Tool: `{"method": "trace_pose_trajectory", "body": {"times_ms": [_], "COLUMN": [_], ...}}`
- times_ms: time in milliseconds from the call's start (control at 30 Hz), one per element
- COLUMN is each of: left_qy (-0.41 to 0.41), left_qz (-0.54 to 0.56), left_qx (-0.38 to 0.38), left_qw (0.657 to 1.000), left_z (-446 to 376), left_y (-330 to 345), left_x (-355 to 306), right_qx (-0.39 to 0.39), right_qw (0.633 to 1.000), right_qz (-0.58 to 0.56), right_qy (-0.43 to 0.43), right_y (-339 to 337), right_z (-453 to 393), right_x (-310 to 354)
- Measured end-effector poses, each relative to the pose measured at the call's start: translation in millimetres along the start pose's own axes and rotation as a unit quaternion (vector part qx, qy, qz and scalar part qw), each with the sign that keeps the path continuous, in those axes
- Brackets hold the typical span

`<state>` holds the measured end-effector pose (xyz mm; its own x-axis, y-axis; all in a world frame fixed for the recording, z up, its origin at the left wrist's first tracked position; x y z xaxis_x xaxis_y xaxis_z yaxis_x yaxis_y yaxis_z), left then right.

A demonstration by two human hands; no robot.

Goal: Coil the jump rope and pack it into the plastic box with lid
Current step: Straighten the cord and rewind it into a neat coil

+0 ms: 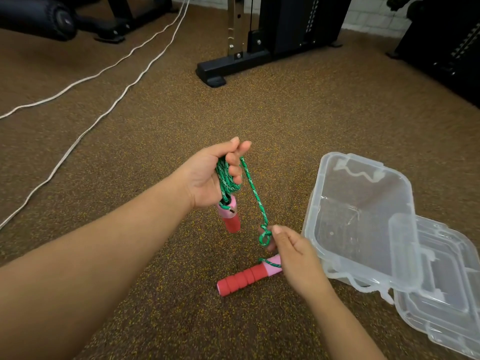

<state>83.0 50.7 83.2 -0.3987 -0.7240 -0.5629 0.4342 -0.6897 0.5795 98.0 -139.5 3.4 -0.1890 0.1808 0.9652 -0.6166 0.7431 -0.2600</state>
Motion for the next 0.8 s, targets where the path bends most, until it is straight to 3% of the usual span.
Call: {"method": "trace_pose_trajectory", "body": {"times_ms": [100,200,267,333,433,633,700,800], "left_qy": [0.013,0.039,0.058,0.065,0.029,-0.090,-0.125,-0.166], "left_qz": [0.005,0.015,0.025,0.009,-0.071,-0.200,-0.239,-0.282], "left_qx": [-0.010,-0.019,-0.023,-0.021,-0.006,0.044,0.073,0.127], "left_qw": [1.000,0.999,0.998,0.998,0.997,0.975,0.960,0.936], "left_z": [1,3,5,7,7,11,13,18], "left_y": [-2,-1,-1,0,5,19,23,25], "left_x": [-5,-12,-19,-20,-9,13,19,27], "right_qx": [-0.031,-0.074,-0.009,0.077,0.064,-0.113,-0.106,-0.075], "right_qw": [0.999,0.985,0.956,0.940,0.960,0.970,0.976,0.975], "right_qz": [-0.019,0.109,0.246,0.305,0.258,0.088,0.029,0.046], "right_qy": [-0.017,-0.113,-0.158,-0.131,-0.090,-0.195,-0.190,-0.205], "right_y": [-5,-8,2,13,13,3,3,-1], "right_z": [-4,4,16,25,21,-7,-18,-30], "right_x": [1,-2,-15,-35,-36,26,32,34]}}
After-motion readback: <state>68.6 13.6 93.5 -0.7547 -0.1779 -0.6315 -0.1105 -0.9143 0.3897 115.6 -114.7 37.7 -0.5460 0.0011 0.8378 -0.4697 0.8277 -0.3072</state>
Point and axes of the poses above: each hand's wrist, its own z-axis away from the middle knuckle, its own y-axis out of the palm, x = y × z, the point moved 4 cm from there along -z, towards the middle knuckle, and after that the axes turned 15 degrees about -y, right-handed, at the moved point
